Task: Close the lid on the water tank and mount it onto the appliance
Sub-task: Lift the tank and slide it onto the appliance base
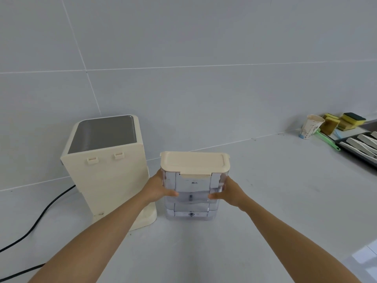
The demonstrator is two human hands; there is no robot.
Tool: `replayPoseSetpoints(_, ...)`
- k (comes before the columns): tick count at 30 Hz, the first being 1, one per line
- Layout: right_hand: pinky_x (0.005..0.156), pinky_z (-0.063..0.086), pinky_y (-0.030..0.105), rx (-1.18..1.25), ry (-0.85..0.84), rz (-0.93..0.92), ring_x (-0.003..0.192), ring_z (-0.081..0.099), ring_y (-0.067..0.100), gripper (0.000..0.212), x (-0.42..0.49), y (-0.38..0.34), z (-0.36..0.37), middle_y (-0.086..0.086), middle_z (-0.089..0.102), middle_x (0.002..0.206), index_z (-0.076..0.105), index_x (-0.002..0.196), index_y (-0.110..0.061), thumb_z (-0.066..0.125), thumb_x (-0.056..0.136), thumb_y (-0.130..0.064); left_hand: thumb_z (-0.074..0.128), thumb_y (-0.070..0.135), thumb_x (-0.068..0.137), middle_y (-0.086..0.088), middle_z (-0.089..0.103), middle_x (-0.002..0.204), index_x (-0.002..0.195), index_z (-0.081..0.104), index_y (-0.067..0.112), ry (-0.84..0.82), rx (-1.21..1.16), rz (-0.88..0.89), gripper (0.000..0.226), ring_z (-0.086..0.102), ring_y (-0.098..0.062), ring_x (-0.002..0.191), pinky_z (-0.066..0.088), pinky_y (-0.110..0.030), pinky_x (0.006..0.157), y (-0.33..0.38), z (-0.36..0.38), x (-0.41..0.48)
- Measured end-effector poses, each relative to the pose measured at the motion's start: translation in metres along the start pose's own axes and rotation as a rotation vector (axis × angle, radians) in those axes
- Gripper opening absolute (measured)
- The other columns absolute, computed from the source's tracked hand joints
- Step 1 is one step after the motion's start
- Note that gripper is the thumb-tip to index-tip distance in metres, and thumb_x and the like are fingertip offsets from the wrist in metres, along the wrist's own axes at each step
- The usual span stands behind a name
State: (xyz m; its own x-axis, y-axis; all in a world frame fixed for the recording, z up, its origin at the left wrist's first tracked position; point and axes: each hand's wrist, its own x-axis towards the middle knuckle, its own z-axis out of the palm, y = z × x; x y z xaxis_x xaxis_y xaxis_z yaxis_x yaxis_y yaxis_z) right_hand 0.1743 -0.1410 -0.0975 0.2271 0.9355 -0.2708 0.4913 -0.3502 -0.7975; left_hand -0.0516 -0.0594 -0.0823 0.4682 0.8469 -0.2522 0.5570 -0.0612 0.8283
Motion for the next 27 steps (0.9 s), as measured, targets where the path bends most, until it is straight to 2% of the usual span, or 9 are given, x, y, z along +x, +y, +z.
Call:
replayPoseSetpoints(2,0.091,0.039,0.029,-0.003,-0.033,-0.016,0.114,0.051,0.023,0.054,-0.004,-0.009,-0.005,0.002,0.056,0.118,0.049,0.110,-0.025,0.078,0.066,-0.014,0.080,0.015,0.066,-0.004,0.040,0.143,0.141,0.024,0.016,0.032,-0.011,0.004,0.093,0.032,-0.021,0.135,0.032,-0.034,0.108,0.003,-0.003,-0.010)
replayPoseSetpoints(4,0.091,0.039,0.031,-0.024,-0.062,-0.032,0.115,0.051,0.025,0.041,-0.010,-0.022,-0.010,0.000,0.054,0.110,0.046,0.090,-0.027,0.078,0.067,-0.015,0.079,0.013,0.067,-0.004,0.043,0.137,0.137,0.028,0.015,0.065,-0.020,0.012,0.086,0.036,-0.020,0.131,0.034,-0.033,0.105,0.009,-0.007,-0.021)
replayPoseSetpoints(7,0.089,0.040,0.032,-0.066,-0.060,-0.051,0.120,0.049,0.030,0.046,-0.018,-0.044,-0.015,0.012,0.057,0.118,0.048,0.101,-0.015,0.078,0.067,-0.020,0.078,0.011,0.068,0.002,0.045,0.124,0.134,0.032,0.014,0.116,-0.010,0.027,0.081,0.041,-0.012,0.117,0.035,-0.026,0.098,0.020,-0.019,-0.037)
replayPoseSetpoints(10,0.070,0.042,0.020,-0.044,-0.057,-0.096,0.105,0.053,0.025,0.037,-0.025,-0.067,-0.014,-0.005,0.054,0.092,0.044,0.076,-0.028,0.078,0.067,-0.016,0.079,0.010,0.067,0.006,0.046,0.113,0.130,0.037,0.011,0.170,-0.002,0.024,0.076,0.044,-0.011,0.110,0.036,-0.024,0.092,0.029,-0.037,-0.052)
replayPoseSetpoints(13,0.062,0.038,0.017,-0.015,-0.061,-0.155,0.087,0.051,0.017,0.039,-0.029,-0.088,-0.008,-0.013,0.050,0.079,0.043,0.071,-0.031,0.078,0.067,-0.013,0.079,0.009,0.066,0.007,0.045,0.115,0.131,0.036,0.013,0.219,-0.011,0.017,0.078,0.043,-0.012,0.111,0.036,-0.026,0.094,0.033,-0.057,-0.064)
replayPoseSetpoints(17,0.076,0.040,0.027,-0.020,-0.095,-0.186,0.090,0.054,0.022,0.036,-0.023,-0.114,0.003,0.000,0.056,0.091,0.049,0.078,-0.022,0.081,0.063,-0.018,0.080,0.008,0.063,0.002,0.056,0.119,0.127,0.042,0.016,0.280,-0.014,0.005,0.074,0.050,-0.017,0.113,0.039,-0.029,0.096,0.032,-0.086,-0.080)
replayPoseSetpoints(20,0.073,0.037,0.028,-0.037,-0.112,-0.209,0.084,0.048,0.021,0.045,-0.020,-0.134,0.014,0.002,0.048,0.091,0.051,0.093,-0.009,0.082,0.062,-0.018,0.080,0.007,0.062,0.001,0.058,0.115,0.124,0.044,0.014,0.330,-0.014,-0.027,0.072,0.051,-0.017,0.109,0.039,-0.028,0.091,0.028,-0.106,-0.091)
replayPoseSetpoints(23,0.072,0.038,0.029,-0.045,-0.145,-0.236,0.079,0.049,0.022,0.044,-0.013,-0.154,0.030,0.007,0.050,0.088,0.051,0.086,-0.008,0.083,0.059,-0.020,0.082,0.010,0.061,0.000,0.053,0.128,0.131,0.040,0.012,0.360,-0.021,-0.052,0.081,0.046,-0.021,0.123,0.039,-0.034,0.102,0.020,-0.126,-0.102)
replayPoseSetpoints(27,0.088,0.050,0.039,-0.101,-0.204,-0.313,0.100,0.062,0.029,0.054,0.007,-0.206,0.075,0.011,0.068,0.106,0.061,0.103,-0.007,0.083,0.057,-0.025,0.083,0.012,0.059,-0.002,0.049,0.133,0.133,0.037,0.010,0.473,-0.059,-0.121,0.088,0.042,-0.019,0.126,0.039,-0.033,0.101,-0.008,-0.181,-0.119)
